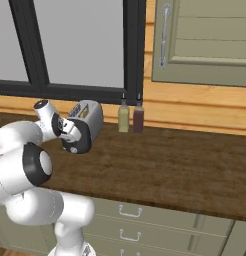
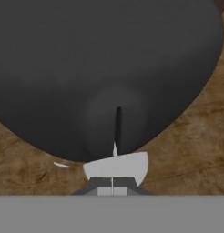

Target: Start the toaster. Once the lever pops up, take the bread to the plate on the dining counter.

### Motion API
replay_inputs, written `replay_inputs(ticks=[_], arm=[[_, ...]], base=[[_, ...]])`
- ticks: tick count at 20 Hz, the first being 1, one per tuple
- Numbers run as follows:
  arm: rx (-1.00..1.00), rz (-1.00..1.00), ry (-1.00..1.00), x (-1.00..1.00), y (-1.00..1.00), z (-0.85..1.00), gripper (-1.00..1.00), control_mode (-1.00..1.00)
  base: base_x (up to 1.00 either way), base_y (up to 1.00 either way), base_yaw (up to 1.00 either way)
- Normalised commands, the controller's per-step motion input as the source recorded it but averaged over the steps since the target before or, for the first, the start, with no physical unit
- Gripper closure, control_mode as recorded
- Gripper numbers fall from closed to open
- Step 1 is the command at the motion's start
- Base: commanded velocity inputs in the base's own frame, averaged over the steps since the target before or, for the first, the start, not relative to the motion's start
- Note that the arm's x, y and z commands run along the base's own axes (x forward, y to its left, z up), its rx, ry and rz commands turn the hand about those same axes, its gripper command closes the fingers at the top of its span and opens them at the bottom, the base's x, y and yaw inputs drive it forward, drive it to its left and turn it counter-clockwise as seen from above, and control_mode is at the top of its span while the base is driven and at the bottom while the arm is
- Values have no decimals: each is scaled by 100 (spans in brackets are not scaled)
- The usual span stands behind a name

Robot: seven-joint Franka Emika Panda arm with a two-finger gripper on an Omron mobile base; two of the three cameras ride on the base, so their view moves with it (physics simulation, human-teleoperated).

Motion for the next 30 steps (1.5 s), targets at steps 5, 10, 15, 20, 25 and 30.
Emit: replay_inputs(ticks=[5,10,15,20,25,30], arm=[[0,-1,1,5,-1,-50,100,-100],[0,0,2,5,0,-50,100,-100],[0,0,0,-2,0,-22,100,-100],[0,0,-2,-53,-7,65,100,-100],[0,-1,-3,-28,-11,100,100,-100],[0,-1,-7,2,-5,92,100,-100]], base=[[0,0,0],[0,0,0],[0,0,0],[0,0,0],[0,0,0],[0,0,0]])
